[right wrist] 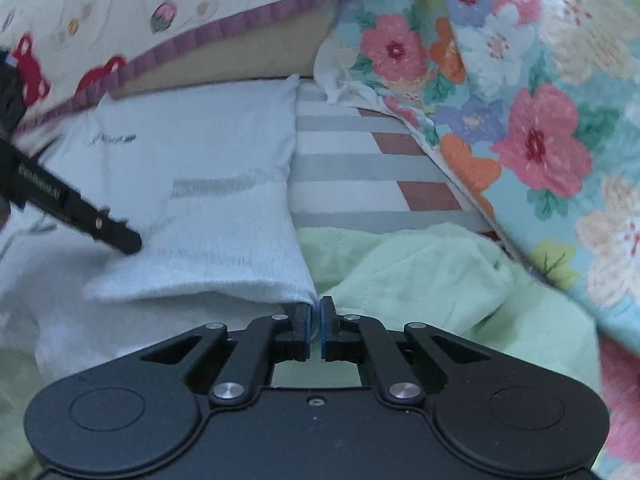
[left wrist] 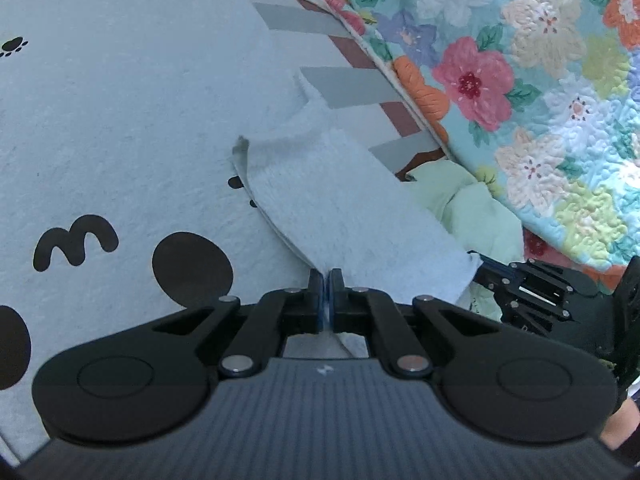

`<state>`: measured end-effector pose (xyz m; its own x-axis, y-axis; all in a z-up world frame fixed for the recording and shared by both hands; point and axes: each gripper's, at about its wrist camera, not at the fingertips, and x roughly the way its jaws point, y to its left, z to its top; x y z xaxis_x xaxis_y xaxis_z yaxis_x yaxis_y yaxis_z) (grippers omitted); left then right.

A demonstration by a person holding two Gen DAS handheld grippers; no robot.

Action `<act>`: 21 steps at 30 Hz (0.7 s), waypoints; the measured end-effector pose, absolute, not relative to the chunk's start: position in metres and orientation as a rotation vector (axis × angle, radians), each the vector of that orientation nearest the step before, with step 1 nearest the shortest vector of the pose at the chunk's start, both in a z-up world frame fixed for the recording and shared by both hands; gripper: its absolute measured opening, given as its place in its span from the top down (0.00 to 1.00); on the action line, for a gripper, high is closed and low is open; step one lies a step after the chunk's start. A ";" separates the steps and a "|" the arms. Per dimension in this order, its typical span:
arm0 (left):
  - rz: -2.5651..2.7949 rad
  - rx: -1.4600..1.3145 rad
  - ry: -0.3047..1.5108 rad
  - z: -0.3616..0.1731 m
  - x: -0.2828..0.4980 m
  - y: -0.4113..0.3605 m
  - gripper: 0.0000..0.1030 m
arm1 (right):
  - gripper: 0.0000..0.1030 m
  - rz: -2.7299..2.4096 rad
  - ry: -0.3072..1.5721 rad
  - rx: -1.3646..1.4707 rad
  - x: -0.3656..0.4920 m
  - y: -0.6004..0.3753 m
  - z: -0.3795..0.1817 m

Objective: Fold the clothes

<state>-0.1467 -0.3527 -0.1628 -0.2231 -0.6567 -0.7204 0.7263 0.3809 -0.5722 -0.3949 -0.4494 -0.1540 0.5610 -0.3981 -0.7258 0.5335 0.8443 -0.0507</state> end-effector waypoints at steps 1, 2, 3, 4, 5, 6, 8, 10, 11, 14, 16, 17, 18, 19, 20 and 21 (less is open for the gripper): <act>-1.279 0.070 1.267 -0.162 -0.146 -0.352 0.98 | 0.97 -0.549 0.818 0.170 -0.395 -0.449 -0.153; -1.283 0.068 1.270 -0.160 -0.145 -0.351 0.98 | 0.97 -0.545 0.831 0.162 -0.394 -0.450 -0.152; -1.286 0.067 1.272 -0.159 -0.144 -0.350 0.98 | 0.97 -0.541 0.843 0.153 -0.394 -0.450 -0.151; -1.281 0.082 1.271 -0.157 -0.144 -0.348 0.97 | 0.97 -0.539 0.856 0.145 -0.394 -0.450 -0.150; -1.272 0.109 1.261 -0.153 -0.143 -0.345 0.96 | 0.97 -0.555 0.876 0.135 -0.395 -0.452 -0.150; -1.264 0.130 1.241 -0.148 -0.142 -0.341 0.96 | 0.97 -0.571 0.895 0.125 -0.396 -0.453 -0.151; -1.251 0.182 1.177 -0.131 -0.136 -0.326 0.95 | 0.97 -0.606 0.916 0.134 -0.402 -0.459 -0.149; -1.221 0.228 1.111 -0.112 -0.128 -0.305 0.93 | 0.93 -0.632 0.871 0.215 -0.412 -0.469 -0.142; -1.196 0.246 1.087 -0.103 -0.122 -0.296 0.91 | 0.89 -0.637 0.839 0.264 -0.417 -0.474 -0.138; -1.092 0.280 1.034 -0.086 -0.104 -0.257 0.82 | 0.87 -0.613 0.713 0.449 -0.429 -0.487 -0.131; -1.014 0.300 1.029 -0.082 -0.093 -0.228 0.79 | 0.83 -0.571 0.647 0.585 -0.431 -0.492 -0.133; -0.975 0.309 1.026 -0.081 -0.087 -0.213 0.77 | 0.79 -0.552 0.620 0.644 -0.431 -0.493 -0.136; -0.938 0.322 1.034 -0.081 -0.084 -0.200 0.76 | 0.75 -0.542 0.606 0.679 -0.429 -0.494 -0.139; -0.897 0.335 1.046 -0.083 -0.080 -0.185 0.73 | 0.74 -0.533 0.592 0.712 -0.427 -0.494 -0.142; -0.863 0.340 1.057 -0.085 -0.077 -0.171 0.71 | 0.71 -0.534 0.589 0.724 -0.424 -0.492 -0.143; -0.830 0.340 1.071 -0.087 -0.076 -0.159 0.70 | 0.69 -0.540 0.592 0.720 -0.420 -0.492 -0.143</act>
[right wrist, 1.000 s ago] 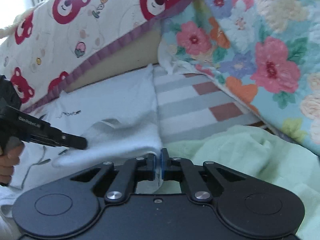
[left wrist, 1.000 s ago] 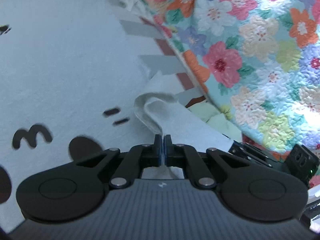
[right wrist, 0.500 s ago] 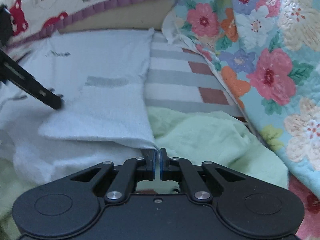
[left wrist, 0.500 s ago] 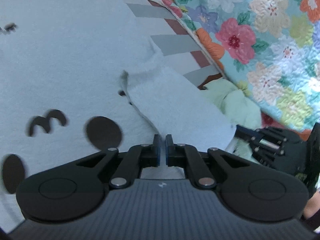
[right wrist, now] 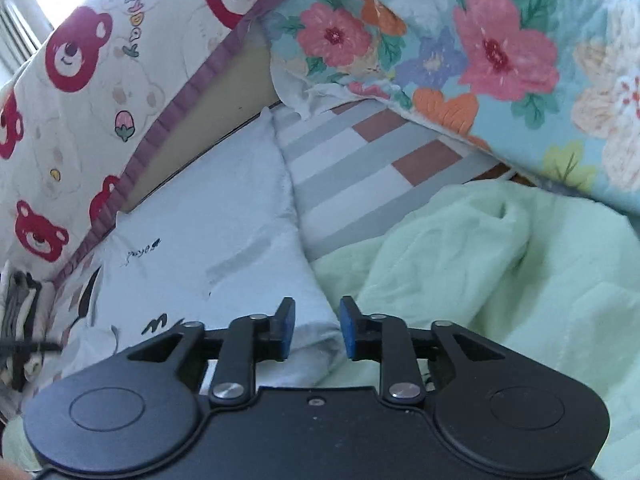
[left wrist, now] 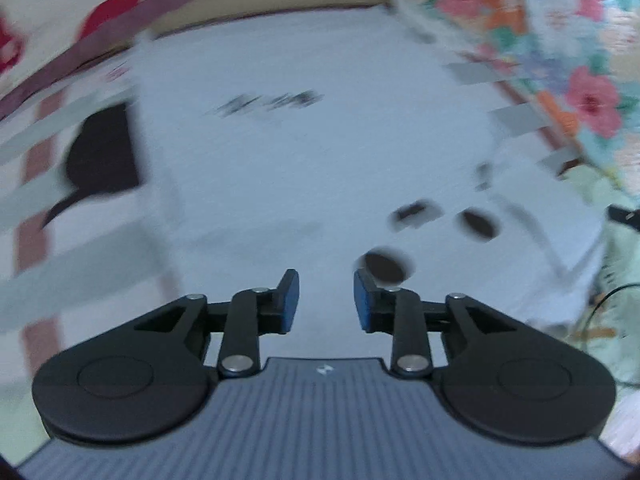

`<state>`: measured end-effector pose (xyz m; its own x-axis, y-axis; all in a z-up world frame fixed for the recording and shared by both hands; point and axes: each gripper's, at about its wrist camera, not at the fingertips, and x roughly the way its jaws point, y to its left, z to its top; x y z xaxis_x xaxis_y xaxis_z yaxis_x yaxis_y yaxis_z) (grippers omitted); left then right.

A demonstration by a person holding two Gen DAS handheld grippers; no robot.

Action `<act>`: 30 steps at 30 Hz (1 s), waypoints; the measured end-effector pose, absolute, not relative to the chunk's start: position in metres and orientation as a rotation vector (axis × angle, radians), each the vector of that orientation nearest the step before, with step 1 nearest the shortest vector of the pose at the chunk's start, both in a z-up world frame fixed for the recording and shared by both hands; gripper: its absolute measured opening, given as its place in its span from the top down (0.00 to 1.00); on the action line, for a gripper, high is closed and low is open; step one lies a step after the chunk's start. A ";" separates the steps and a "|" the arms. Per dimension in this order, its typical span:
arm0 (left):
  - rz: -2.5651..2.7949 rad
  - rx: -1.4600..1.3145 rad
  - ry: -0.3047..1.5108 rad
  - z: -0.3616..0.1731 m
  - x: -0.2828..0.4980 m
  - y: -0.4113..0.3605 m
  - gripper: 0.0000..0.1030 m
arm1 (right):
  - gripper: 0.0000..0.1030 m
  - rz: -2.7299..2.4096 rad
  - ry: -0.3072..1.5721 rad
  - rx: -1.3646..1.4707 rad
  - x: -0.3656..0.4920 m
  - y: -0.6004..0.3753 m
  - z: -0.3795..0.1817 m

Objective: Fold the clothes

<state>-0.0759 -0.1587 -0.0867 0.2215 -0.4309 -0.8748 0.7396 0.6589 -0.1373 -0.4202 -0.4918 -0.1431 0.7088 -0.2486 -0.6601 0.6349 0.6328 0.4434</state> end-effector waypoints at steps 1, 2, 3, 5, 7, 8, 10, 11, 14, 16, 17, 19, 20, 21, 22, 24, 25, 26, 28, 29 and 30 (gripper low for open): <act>-0.802 0.334 1.092 -0.090 -0.076 -0.146 0.69 | 0.69 -0.546 0.594 0.715 -0.416 -0.491 -0.143; -0.773 0.328 1.112 -0.093 -0.075 -0.133 0.67 | 0.67 -0.550 0.596 0.707 -0.413 -0.491 -0.143; -0.752 0.316 1.132 -0.097 -0.076 -0.124 0.66 | 0.64 -0.553 0.596 0.706 -0.410 -0.492 -0.142; -0.717 0.269 1.181 -0.107 -0.077 -0.105 0.62 | 0.58 -0.558 0.598 0.716 -0.407 -0.494 -0.142; -0.692 0.192 1.222 -0.117 -0.077 -0.091 0.60 | 0.54 -0.568 0.612 0.735 -0.406 -0.496 -0.145; -0.680 0.148 1.240 -0.122 -0.076 -0.083 0.60 | 0.54 -0.575 0.624 0.745 -0.405 -0.497 -0.147; -0.662 0.093 1.264 -0.130 -0.075 -0.067 0.60 | 0.54 -0.603 0.664 0.763 -0.404 -0.500 -0.152; -0.655 0.087 1.269 -0.131 -0.077 -0.065 0.60 | 0.54 -0.610 0.672 0.775 -0.405 -0.500 -0.154; -0.658 0.052 1.287 -0.133 -0.077 -0.055 0.57 | 0.54 -0.595 0.666 0.849 -0.411 -0.503 -0.159; -0.654 -0.008 1.306 -0.136 -0.075 -0.043 0.54 | 0.54 -0.572 0.650 0.911 -0.415 -0.503 -0.162; -0.646 -0.038 1.314 -0.136 -0.075 -0.039 0.51 | 0.54 -0.556 0.641 0.951 -0.416 -0.502 -0.165; -0.614 -0.054 1.312 -0.141 -0.074 -0.034 0.49 | 0.54 -0.550 0.628 1.015 -0.418 -0.500 -0.173; -0.597 -0.046 1.305 -0.144 -0.074 -0.032 0.49 | 0.54 -0.555 0.621 1.051 -0.420 -0.497 -0.178; -0.578 -0.027 1.285 -0.145 -0.075 -0.031 0.49 | 0.54 -0.554 0.619 1.091 -0.419 -0.493 -0.183; -0.560 -0.011 1.266 -0.145 -0.076 -0.030 0.48 | 0.54 -0.543 0.612 1.118 -0.418 -0.489 -0.186; -0.559 -0.067 1.277 -0.147 -0.076 -0.026 0.47 | 0.57 -0.544 0.581 1.080 -0.414 -0.481 -0.180; -0.558 -0.101 1.289 -0.148 -0.075 -0.024 0.47 | 0.62 -0.544 0.567 1.057 -0.412 -0.478 -0.177; -0.562 -0.132 1.299 -0.149 -0.074 -0.022 0.47 | 0.79 -0.541 0.557 0.997 -0.409 -0.475 -0.171; -0.563 -0.191 1.312 -0.149 -0.073 -0.016 0.48 | 0.89 -0.514 0.524 0.873 -0.405 -0.471 -0.154; -0.566 -0.211 1.309 -0.150 -0.073 -0.014 0.50 | 0.90 -0.507 0.506 0.820 -0.403 -0.468 -0.147; -0.576 -0.238 1.309 -0.149 -0.073 -0.011 0.51 | 0.91 -0.509 0.516 0.761 -0.399 -0.465 -0.140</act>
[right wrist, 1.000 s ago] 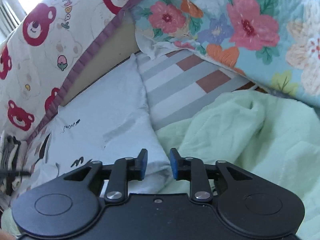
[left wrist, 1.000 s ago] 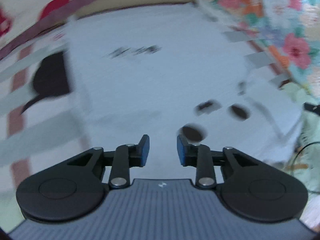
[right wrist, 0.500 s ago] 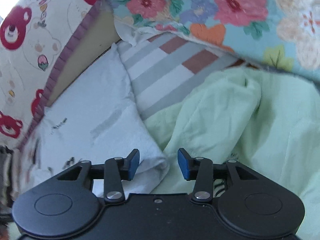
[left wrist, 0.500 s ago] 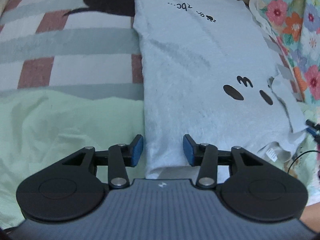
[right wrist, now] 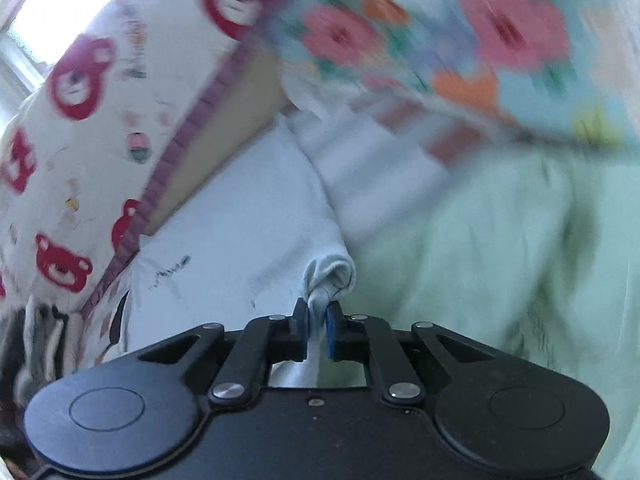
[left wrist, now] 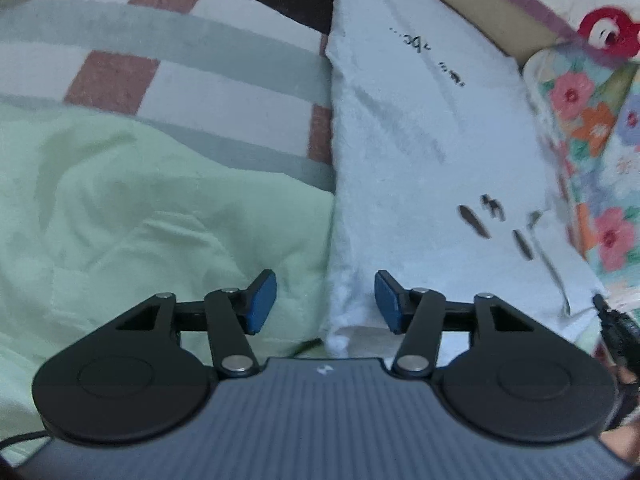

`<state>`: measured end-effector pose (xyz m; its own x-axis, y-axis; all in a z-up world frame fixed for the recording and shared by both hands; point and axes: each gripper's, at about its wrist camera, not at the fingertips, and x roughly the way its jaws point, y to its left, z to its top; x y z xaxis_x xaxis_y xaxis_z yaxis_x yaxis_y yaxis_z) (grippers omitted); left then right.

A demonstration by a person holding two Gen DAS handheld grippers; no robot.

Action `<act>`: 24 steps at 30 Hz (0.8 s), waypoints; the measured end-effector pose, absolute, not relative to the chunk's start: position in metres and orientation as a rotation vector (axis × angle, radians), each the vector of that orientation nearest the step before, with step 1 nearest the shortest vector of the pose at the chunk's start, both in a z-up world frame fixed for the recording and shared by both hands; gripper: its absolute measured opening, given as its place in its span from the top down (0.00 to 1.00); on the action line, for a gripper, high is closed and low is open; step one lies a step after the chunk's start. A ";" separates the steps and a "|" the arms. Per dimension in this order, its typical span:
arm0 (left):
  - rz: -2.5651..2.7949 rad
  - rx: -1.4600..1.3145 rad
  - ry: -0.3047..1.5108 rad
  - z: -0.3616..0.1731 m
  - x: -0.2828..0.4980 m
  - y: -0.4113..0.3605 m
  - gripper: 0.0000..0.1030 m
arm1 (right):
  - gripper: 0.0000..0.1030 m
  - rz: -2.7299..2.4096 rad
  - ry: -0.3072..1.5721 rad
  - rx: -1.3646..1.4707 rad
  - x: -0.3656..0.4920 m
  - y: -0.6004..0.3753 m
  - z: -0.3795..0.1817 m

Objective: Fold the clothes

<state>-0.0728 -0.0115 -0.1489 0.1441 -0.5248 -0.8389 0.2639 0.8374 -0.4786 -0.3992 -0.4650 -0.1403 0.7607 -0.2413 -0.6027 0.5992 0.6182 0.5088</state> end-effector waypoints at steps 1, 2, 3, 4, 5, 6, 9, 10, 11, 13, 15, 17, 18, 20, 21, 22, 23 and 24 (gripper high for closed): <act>-0.585 -0.264 1.305 -0.147 -0.073 -0.009 0.59 | 0.91 -0.511 0.529 0.698 -0.395 -0.462 -0.134; -0.600 -0.284 1.299 -0.146 -0.074 -0.007 0.63 | 0.91 -0.517 0.562 0.608 -0.388 -0.456 -0.130; -0.606 -0.291 1.294 -0.145 -0.074 -0.006 0.63 | 0.91 -0.517 0.585 0.556 -0.383 -0.450 -0.129; -0.599 -0.281 1.285 -0.144 -0.075 -0.005 0.63 | 0.91 -0.517 0.608 0.504 -0.378 -0.445 -0.129; -0.591 -0.270 1.277 -0.143 -0.077 -0.004 0.63 | 0.91 -0.517 0.629 0.458 -0.373 -0.441 -0.128; -0.574 -0.243 1.268 -0.144 -0.076 -0.004 0.62 | 0.90 -0.520 0.633 0.459 -0.373 -0.441 -0.128; -0.530 -0.179 1.248 -0.147 -0.077 0.000 0.59 | 0.88 -0.514 0.626 0.538 -0.374 -0.449 -0.131; -0.542 -0.222 1.269 -0.150 -0.076 0.003 0.59 | 0.86 -0.507 0.619 0.575 -0.376 -0.453 -0.132; -0.555 -0.266 1.289 -0.152 -0.076 0.006 0.57 | 0.85 -0.503 0.609 0.612 -0.380 -0.456 -0.134; -0.593 -0.386 1.359 -0.162 -0.074 0.012 0.53 | 0.84 -0.494 0.585 0.689 -0.388 -0.461 -0.139; -0.589 -0.497 1.421 -0.173 -0.071 0.016 0.51 | 0.84 -0.478 0.561 0.763 -0.393 -0.463 -0.145; -0.573 -0.548 1.429 -0.178 -0.071 0.018 0.50 | 0.83 -0.466 0.552 0.824 -0.395 -0.465 -0.153; -0.572 -0.553 1.425 -0.179 -0.071 0.018 0.50 | 0.80 -0.474 0.548 0.847 -0.396 -0.466 -0.156; -0.571 -0.540 1.402 -0.178 -0.074 0.016 0.66 | 0.76 -0.488 0.538 0.886 -0.396 -0.469 -0.162; -0.582 -0.512 1.383 -0.175 -0.075 0.013 0.78 | 0.78 -0.492 0.530 0.899 -0.396 -0.471 -0.164; -0.599 -0.477 1.362 -0.171 -0.078 0.009 0.91 | 0.84 -0.478 0.516 0.877 -0.395 -0.470 -0.162; -0.613 -0.434 1.330 -0.165 -0.081 0.004 0.92 | 0.90 -0.462 0.503 0.850 -0.393 -0.469 -0.160; -0.628 -0.394 1.296 -0.158 -0.083 0.000 0.92 | 0.90 -0.440 0.498 0.780 -0.390 -0.465 -0.152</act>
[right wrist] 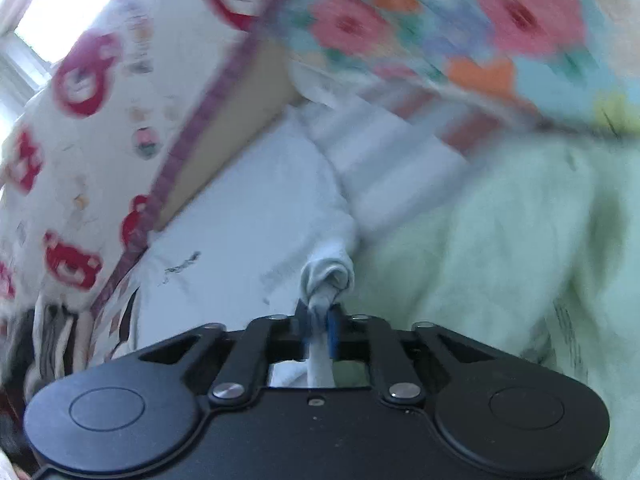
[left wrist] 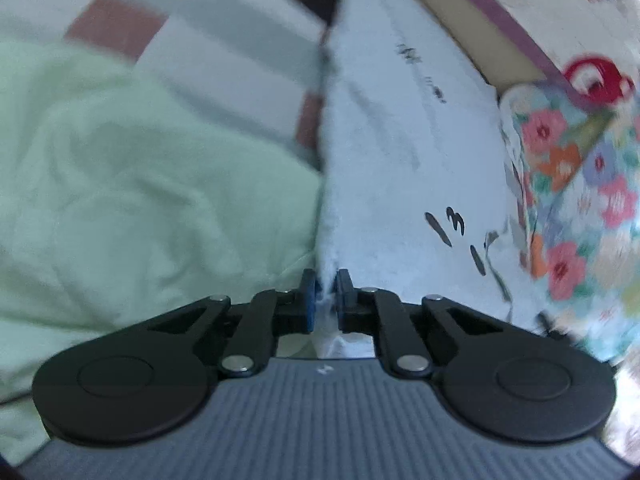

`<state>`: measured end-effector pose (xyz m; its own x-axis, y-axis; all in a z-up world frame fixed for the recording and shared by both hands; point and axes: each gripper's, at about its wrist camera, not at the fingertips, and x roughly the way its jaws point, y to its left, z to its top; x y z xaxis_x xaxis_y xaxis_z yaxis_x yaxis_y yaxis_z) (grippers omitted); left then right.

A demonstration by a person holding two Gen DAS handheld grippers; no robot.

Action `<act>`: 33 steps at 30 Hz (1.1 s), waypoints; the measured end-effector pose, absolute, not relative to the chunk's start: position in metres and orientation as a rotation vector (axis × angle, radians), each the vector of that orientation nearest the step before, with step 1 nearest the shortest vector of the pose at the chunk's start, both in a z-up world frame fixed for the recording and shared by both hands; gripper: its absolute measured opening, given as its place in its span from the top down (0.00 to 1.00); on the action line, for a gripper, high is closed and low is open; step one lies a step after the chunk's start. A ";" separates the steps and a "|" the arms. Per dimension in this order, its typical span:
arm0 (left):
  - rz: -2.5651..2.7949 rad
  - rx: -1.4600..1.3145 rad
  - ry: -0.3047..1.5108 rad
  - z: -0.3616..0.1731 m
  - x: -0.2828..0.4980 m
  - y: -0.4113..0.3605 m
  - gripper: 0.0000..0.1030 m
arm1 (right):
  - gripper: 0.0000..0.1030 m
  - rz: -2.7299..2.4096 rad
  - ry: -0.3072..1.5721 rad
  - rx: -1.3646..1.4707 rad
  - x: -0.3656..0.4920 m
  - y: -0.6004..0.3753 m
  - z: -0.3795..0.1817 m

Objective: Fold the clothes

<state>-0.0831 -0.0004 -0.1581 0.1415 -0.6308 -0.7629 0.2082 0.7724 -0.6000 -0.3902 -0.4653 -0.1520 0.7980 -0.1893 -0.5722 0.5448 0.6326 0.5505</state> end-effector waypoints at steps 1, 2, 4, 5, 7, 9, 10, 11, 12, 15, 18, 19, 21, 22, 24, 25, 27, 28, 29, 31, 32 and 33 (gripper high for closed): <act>-0.643 -0.354 1.262 -0.151 -0.085 -0.005 0.92 | 0.90 -0.419 0.493 0.713 -0.387 -0.462 -0.144; -0.657 -0.315 1.228 -0.145 -0.088 -0.010 0.92 | 0.90 -0.405 0.500 0.666 -0.382 -0.459 -0.138; -0.662 -0.296 1.191 -0.138 -0.086 -0.016 0.93 | 0.91 -0.384 0.506 0.624 -0.374 -0.461 -0.129; -0.655 -0.294 1.174 -0.135 -0.084 -0.018 0.93 | 0.91 -0.381 0.501 0.626 -0.371 -0.464 -0.127; -0.645 -0.289 1.132 -0.128 -0.079 -0.022 0.94 | 0.91 -0.372 0.489 0.628 -0.363 -0.470 -0.123; -0.654 -0.286 1.089 -0.117 -0.075 -0.027 0.94 | 0.91 -0.348 0.464 0.637 -0.356 -0.475 -0.115; -0.656 -0.280 1.065 -0.110 -0.076 -0.027 0.94 | 0.91 -0.336 0.452 0.641 -0.352 -0.477 -0.111; -0.655 -0.271 1.039 -0.102 -0.077 -0.027 0.94 | 0.92 -0.324 0.439 0.644 -0.348 -0.479 -0.107; -0.654 -0.259 1.010 -0.095 -0.081 -0.027 0.94 | 0.92 -0.312 0.428 0.644 -0.346 -0.479 -0.103; -0.634 -0.212 0.927 -0.075 -0.093 -0.028 0.95 | 0.92 -0.294 0.405 0.645 -0.348 -0.478 -0.087; -0.650 -0.219 0.865 -0.058 -0.111 -0.022 0.95 | 0.92 -0.302 0.388 0.653 -0.360 -0.476 -0.076; -0.639 -0.249 0.846 -0.055 -0.119 -0.014 0.95 | 0.92 -0.310 0.391 0.659 -0.365 -0.475 -0.075; -0.597 -0.310 0.836 -0.057 -0.133 0.000 0.95 | 0.92 -0.324 0.399 0.670 -0.375 -0.472 -0.076; -0.574 -0.322 0.848 -0.063 -0.137 0.004 0.95 | 0.92 -0.333 0.400 0.679 -0.380 -0.471 -0.080; -0.544 -0.318 0.881 -0.076 -0.142 0.006 0.95 | 0.92 -0.344 0.405 0.705 -0.386 -0.469 -0.089; -0.535 -0.312 0.899 -0.082 -0.140 0.004 0.95 | 0.92 -0.349 0.416 0.715 -0.387 -0.470 -0.095; -0.528 -0.299 0.919 -0.090 -0.137 0.001 0.96 | 0.92 -0.358 0.437 0.737 -0.387 -0.471 -0.106; -0.529 -0.292 0.916 -0.089 -0.136 -0.001 0.96 | 0.92 -0.361 0.446 0.747 -0.388 -0.472 -0.111; -0.535 -0.286 0.906 -0.086 -0.137 -0.003 0.96 | 0.93 -0.353 0.447 0.747 -0.388 -0.472 -0.112; -0.561 -0.289 0.888 -0.076 -0.141 -0.004 0.96 | 0.93 -0.344 0.433 0.736 -0.390 -0.469 -0.107; -0.576 -0.298 0.883 -0.071 -0.143 -0.003 0.96 | 0.93 -0.341 0.426 0.731 -0.391 -0.468 -0.105; -0.587 -0.325 0.885 -0.069 -0.145 -0.002 0.96 | 0.93 -0.340 0.418 0.727 -0.392 -0.467 -0.102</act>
